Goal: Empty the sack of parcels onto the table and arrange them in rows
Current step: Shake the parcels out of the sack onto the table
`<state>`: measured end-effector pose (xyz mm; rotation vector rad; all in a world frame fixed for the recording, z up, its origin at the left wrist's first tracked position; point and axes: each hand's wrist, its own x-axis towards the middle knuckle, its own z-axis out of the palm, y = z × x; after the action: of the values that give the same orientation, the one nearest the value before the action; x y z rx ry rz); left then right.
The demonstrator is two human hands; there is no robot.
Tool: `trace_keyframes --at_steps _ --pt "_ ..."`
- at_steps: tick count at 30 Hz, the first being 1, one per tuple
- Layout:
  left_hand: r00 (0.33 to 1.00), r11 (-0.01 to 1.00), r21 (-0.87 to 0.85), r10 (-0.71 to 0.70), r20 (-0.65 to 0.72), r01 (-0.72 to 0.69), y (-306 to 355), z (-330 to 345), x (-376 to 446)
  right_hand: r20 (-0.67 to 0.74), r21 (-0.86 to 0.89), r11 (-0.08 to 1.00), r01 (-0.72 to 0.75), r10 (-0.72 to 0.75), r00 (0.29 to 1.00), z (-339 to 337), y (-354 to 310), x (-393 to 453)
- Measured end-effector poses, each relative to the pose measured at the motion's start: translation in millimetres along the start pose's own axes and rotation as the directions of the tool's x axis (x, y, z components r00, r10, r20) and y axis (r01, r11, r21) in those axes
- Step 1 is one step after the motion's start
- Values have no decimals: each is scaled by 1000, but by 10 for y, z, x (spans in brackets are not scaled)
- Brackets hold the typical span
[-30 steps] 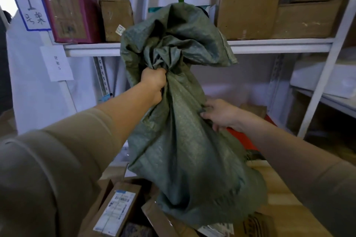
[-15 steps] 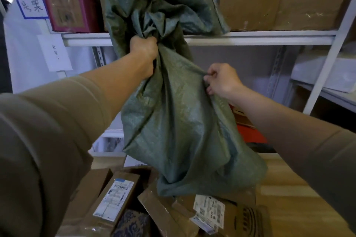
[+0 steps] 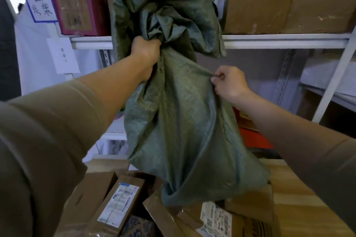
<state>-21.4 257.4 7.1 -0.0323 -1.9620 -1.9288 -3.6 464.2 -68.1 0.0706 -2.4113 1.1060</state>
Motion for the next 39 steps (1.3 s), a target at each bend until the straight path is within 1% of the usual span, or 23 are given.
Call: trace_keyframes --at_steps 2,5,7,9,10,11,13,14,17,19,21,22,24,25,26,27,28,29,32,34,36,37,39 --pt "1000 999 -41 -19 -4 19 9 16 15 -26 71 997 -32 34 999 -16 33 26" --pt "999 999 -23 -32 16 33 34 82 2 60 138 987 -85 78 995 -32 -35 1" --pt "997 998 -42 -52 49 54 15 137 -13 99 164 985 -56 40 994 -99 -168 -11" --pt "993 995 -76 -63 102 71 3 194 -30 215 241 970 -31 -22 976 -151 -338 -28" --pt "989 993 -93 -66 129 78 30 230 -71 260 250 968 -12 -55 964 -132 -426 -30" --pt "986 991 -104 -66 155 83 68 279 -106 271 218 975 31 -91 958 -77 -501 -22" --pt "972 994 -58 -79 223 94 151 380 -152 213 102 988 115 -134 968 85 -614 -7" --pt "960 994 -2 -103 261 108 188 418 -170 184 49 991 122 -129 974 148 -659 4" --pt "916 974 173 -196 350 143 262 431 -216 80 -22 999 45 -43 996 208 -689 46" --pt "897 954 283 -209 390 99 261 390 -261 -29 -50 998 41 -42 999 181 -637 50" --pt "863 951 307 -186 470 37 224 332 -280 -109 -54 998 17 -22 994 136 -578 45" --pt "835 957 290 -163 526 4 198 297 -288 -127 -22 1000 -6 3 992 118 -536 70" --pt "805 965 233 -40 591 -123 133 201 -324 -140 80 995 -58 68 988 62 -477 87" --pt "805 959 203 41 591 -198 94 140 -346 -142 161 984 -79 102 985 22 -454 89" --pt "811 956 164 108 575 -244 36 64 -352 -143 267 959 -92 133 981 -23 -426 88" --pt "824 958 137 138 550 -252 -24 -20 -384 -144 369 924 -104 167 975 -55 -400 91" --pt "840 963 132 132 527 -234 -97 -94 -407 -148 456 883 -109 196 970 -87 -390 81" --pt "859 960 186 89 504 -209 -184 -155 -416 -151 505 855 -118 222 963 -113 -371 67" --pt "934 895 442 -110 339 -55 -568 -240 -284 -168 616 781 -107 263 950 -169 -322 33" --pt "940 838 545 -209 271 30 -769 -224 -225 -184 667 738 -104 298 937 -184 -295 19" --pt "918 809 587 -237 318 5 -902 -149 -247 -221 668 735 -118 347 911 -195 -262 6" --pt "901 811 584 -226 369 -36 -941 -104 -276 -233 677 726 -120 367 901 -205 -232 6" --pt "868 806 583 -215 447 -100 -1030 5 -301 -276 651 750 -115 375 885 -243 -176 7"
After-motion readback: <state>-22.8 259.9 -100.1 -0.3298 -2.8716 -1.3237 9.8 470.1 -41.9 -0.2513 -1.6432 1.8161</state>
